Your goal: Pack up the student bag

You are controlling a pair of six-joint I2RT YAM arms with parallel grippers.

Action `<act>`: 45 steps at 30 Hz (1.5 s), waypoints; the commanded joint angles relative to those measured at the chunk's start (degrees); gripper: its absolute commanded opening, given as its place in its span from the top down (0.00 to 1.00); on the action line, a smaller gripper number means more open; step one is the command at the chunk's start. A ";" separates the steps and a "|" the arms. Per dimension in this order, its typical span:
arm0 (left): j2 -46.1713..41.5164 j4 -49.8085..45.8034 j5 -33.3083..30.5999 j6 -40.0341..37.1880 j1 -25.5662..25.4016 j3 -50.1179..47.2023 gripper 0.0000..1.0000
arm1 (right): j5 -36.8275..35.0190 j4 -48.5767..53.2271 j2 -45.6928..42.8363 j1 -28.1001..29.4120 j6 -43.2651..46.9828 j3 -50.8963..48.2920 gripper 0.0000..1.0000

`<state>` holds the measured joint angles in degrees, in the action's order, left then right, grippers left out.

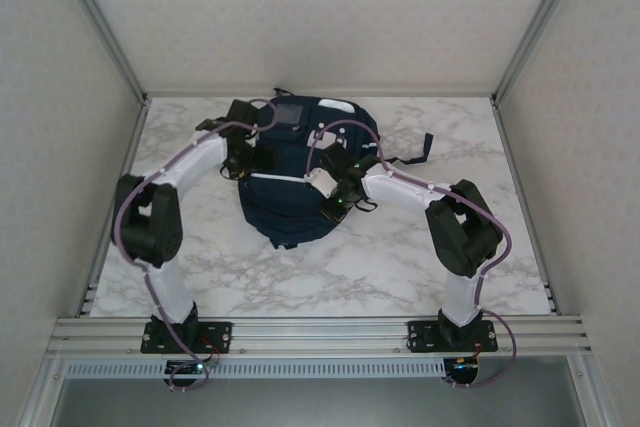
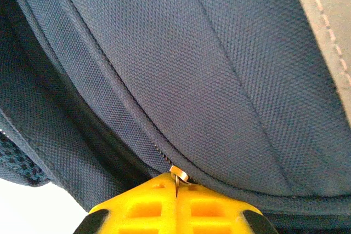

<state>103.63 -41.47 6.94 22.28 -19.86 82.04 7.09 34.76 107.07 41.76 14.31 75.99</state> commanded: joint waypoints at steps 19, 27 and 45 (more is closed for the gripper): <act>-3.39 17.69 -4.30 26.24 -9.45 -31.43 0.61 | -10.26 4.84 0.41 -6.07 15.63 2.19 1.00; -3.15 17.50 -4.22 25.27 -9.50 -32.32 0.61 | -14.32 1.42 4.71 -12.20 19.15 12.13 1.00; -14.75 10.26 -8.80 19.30 -9.21 -23.16 0.11 | -7.79 -10.62 -5.92 -13.64 0.88 1.80 0.01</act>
<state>92.03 -20.64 3.84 44.40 -29.56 56.66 -2.57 30.57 108.31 28.49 22.15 83.96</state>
